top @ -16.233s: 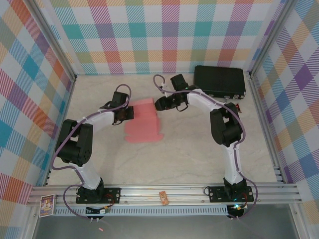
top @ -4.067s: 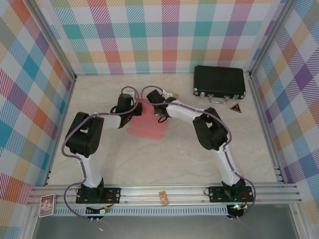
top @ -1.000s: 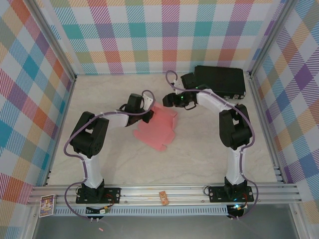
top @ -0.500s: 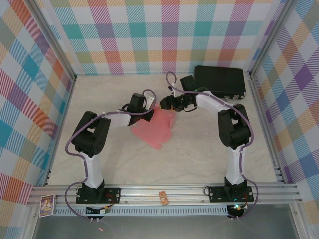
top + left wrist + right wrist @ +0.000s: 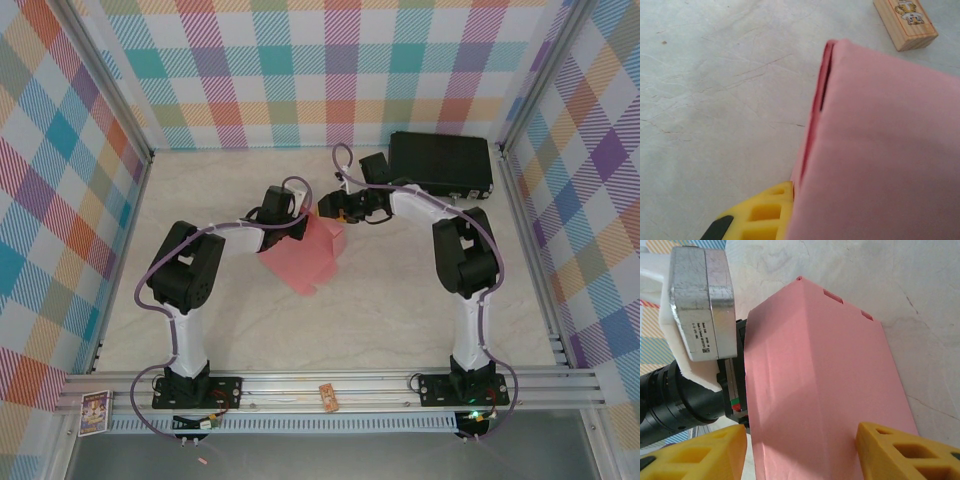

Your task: Fold the paper box

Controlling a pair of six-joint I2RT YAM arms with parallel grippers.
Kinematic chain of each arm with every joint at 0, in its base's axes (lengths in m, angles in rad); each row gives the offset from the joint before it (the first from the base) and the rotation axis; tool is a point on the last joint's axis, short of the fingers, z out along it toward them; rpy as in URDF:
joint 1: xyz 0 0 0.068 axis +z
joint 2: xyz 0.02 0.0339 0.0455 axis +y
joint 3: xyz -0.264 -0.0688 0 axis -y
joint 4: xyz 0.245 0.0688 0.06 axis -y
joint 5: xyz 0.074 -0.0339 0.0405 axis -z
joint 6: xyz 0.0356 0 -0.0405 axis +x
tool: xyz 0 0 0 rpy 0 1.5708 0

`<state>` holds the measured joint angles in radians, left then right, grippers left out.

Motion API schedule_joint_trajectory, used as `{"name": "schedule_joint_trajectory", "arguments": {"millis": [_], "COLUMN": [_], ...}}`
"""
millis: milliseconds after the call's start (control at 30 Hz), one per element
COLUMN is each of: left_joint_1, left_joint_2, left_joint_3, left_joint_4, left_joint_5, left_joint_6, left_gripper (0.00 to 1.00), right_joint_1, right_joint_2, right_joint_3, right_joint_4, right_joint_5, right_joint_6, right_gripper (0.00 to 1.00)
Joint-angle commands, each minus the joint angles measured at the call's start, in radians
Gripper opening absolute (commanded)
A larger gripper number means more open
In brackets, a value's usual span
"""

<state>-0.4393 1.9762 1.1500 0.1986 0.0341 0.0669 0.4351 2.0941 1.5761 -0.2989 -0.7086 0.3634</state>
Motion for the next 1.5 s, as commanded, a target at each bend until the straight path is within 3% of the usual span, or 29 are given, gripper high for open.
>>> {"name": "schedule_joint_trajectory", "arguments": {"millis": [0,333,533,933,1100,1467], "left_joint_1": [-0.018,-0.030,-0.030,-0.028,-0.027,-0.024], "left_joint_2": [0.022,0.041,0.010,-0.051,-0.059,-0.095], "left_joint_3": [0.032,0.045,0.012,-0.038,-0.051,-0.101], "left_joint_4": [0.065,0.074,0.061,0.051,0.051,0.083], "left_joint_5": [-0.039,-0.053,-0.082,-0.072,-0.090,-0.079], "left_joint_6": [-0.066,-0.077,-0.031,0.079,0.097,0.099], "left_gripper": [0.01,0.03,0.08,0.27,0.28,0.35], "right_joint_1": [0.049,0.062,0.051,0.022,0.023,0.023], "right_joint_2": [0.031,0.039,0.018,0.036,0.044,0.032], "right_joint_3": [-0.023,-0.028,-0.032,0.051,0.049,0.051], "right_joint_4": [-0.010,0.004,-0.045,-0.182,-0.191,-0.203], "right_joint_5": [-0.103,-0.085,0.043,0.154,0.161,0.174], "right_joint_6": [0.050,0.078,0.045,-0.013,-0.012,-0.008], "right_gripper": [0.60,0.60,0.60,0.58,0.54,0.55]}}
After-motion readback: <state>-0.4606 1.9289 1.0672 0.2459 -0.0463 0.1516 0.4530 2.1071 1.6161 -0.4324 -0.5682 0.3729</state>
